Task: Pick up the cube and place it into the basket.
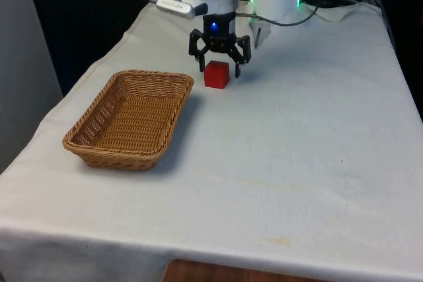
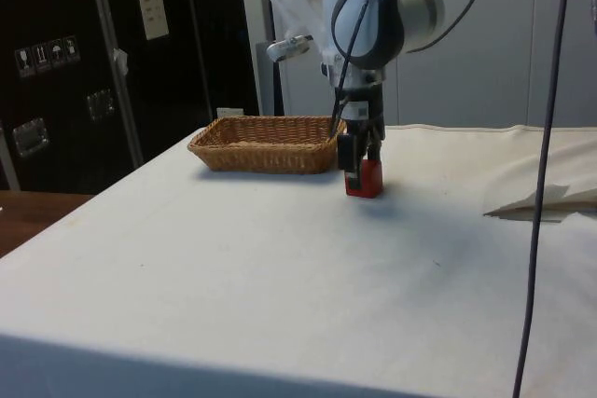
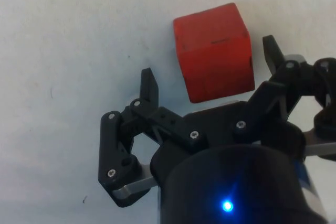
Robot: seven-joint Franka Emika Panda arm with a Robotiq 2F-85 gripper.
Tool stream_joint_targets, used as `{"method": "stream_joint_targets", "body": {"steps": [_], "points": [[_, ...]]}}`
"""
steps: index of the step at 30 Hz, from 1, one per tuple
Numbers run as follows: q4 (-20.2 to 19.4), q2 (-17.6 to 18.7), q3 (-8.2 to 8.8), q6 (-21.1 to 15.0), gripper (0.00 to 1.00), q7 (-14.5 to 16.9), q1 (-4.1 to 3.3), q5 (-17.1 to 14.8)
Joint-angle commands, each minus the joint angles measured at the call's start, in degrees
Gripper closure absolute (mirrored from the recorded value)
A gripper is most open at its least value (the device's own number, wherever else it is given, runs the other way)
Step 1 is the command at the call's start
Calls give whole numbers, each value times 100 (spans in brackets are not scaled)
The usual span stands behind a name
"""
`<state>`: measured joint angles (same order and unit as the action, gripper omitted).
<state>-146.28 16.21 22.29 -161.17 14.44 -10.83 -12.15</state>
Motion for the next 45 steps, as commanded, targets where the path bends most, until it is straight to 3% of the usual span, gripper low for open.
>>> {"method": "stream_joint_targets", "body": {"steps": [1,2,3,9,10,11,23,25,26,27,33,45], "points": [[-17,-29,-109,-69,0,92,69,-143],[0,11,0,-11,0,0,0,0],[-11,-11,-109,-80,0,92,69,-143],[0,52,-63,-103,0,40,34,-80],[6,74,-6,-69,0,0,0,-6],[0,57,-57,-103,0,34,29,-69],[0,69,-23,-92,0,11,11,-23],[0,69,-23,-97,11,11,6,-23],[6,74,-6,-69,37,0,0,-6],[0,74,-23,-97,37,6,6,-23],[0,74,-17,-97,100,6,6,-23],[11,63,-6,-69,99,0,0,-6]]}}
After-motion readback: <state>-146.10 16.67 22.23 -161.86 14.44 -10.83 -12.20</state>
